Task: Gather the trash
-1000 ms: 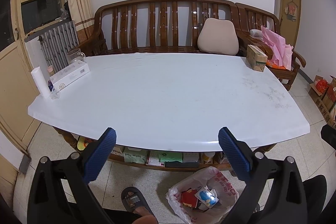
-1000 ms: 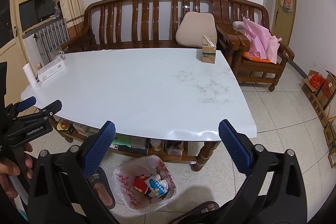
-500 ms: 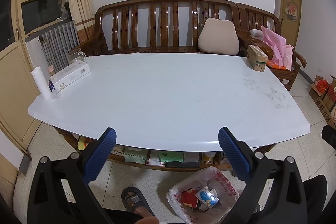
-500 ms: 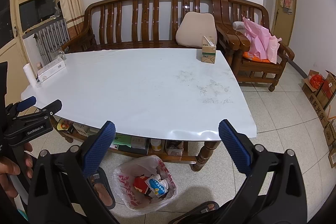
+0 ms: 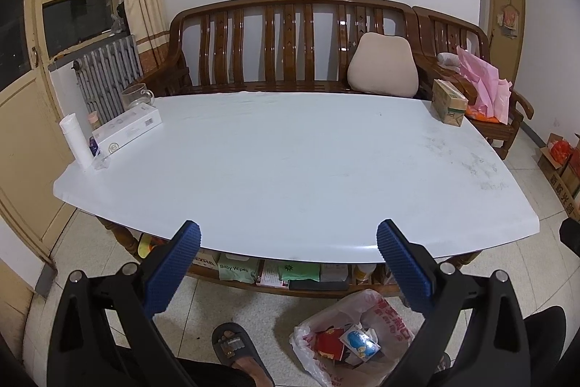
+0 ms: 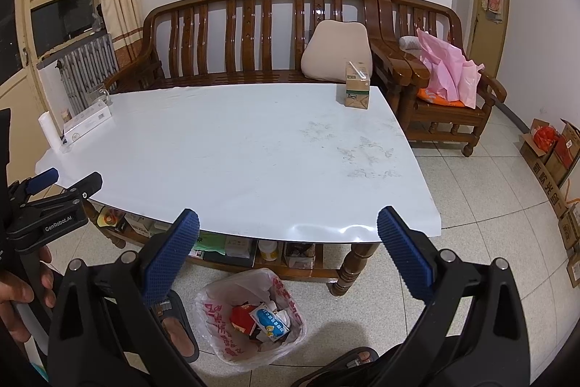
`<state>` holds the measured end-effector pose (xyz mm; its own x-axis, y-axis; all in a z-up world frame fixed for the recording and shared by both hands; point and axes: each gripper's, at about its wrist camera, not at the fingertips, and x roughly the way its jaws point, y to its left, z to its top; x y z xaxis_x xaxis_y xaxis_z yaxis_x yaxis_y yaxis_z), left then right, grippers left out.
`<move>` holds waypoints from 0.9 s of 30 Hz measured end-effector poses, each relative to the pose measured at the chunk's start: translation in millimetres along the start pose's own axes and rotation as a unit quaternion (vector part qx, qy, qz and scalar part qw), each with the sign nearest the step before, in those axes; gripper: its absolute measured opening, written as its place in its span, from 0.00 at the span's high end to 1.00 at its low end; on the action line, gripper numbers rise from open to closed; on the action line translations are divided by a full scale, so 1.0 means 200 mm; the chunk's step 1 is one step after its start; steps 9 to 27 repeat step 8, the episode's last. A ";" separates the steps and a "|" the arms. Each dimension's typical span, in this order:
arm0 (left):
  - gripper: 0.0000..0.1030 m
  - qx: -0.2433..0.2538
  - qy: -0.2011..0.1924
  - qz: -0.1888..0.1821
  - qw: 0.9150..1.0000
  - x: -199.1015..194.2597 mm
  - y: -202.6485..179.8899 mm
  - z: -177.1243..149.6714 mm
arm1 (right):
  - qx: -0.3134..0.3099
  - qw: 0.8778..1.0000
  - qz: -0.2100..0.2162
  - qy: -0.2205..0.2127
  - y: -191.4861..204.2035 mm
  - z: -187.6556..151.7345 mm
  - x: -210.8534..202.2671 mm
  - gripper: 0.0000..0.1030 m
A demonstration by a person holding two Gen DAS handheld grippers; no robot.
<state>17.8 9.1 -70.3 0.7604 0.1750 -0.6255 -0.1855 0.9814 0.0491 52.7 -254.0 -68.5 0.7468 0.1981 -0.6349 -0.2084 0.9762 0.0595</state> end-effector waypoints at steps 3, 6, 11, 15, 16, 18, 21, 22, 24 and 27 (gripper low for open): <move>0.08 0.000 0.001 -0.010 1.000 -0.01 0.00 0.00 | 0.000 1.000 0.000 -0.001 0.00 0.00 0.00 0.07; 0.08 0.000 -0.001 -0.006 1.000 -0.01 0.00 0.01 | 0.002 1.000 -0.001 -0.001 0.00 0.00 0.00 0.07; 0.08 -0.001 0.000 -0.008 1.000 -0.01 0.00 0.01 | 0.002 1.000 -0.001 0.000 0.00 0.00 0.00 0.07; 0.08 -0.001 0.000 -0.008 1.000 -0.01 0.00 0.01 | 0.002 1.000 -0.001 0.000 0.00 0.00 0.00 0.07; 0.08 -0.001 0.000 -0.008 1.000 -0.01 0.00 0.01 | 0.002 1.000 -0.001 0.000 0.00 0.00 0.00 0.07; 0.08 -0.001 0.000 -0.008 1.000 -0.01 0.00 0.01 | 0.002 1.000 -0.001 0.000 0.00 0.00 0.00 0.07; 0.08 -0.001 0.000 -0.008 1.000 -0.01 0.00 0.01 | 0.002 1.000 -0.001 0.000 0.00 0.00 0.00 0.07; 0.08 -0.001 0.000 -0.008 1.000 -0.01 0.00 0.01 | 0.002 1.000 -0.001 0.000 0.00 0.00 0.00 0.07; 0.08 -0.001 0.000 -0.008 1.000 -0.01 0.00 0.01 | 0.002 1.000 -0.001 0.000 0.00 0.00 0.00 0.07; 0.08 -0.001 0.000 -0.008 1.000 -0.01 0.00 0.01 | 0.002 1.000 -0.001 0.000 0.00 0.00 0.00 0.07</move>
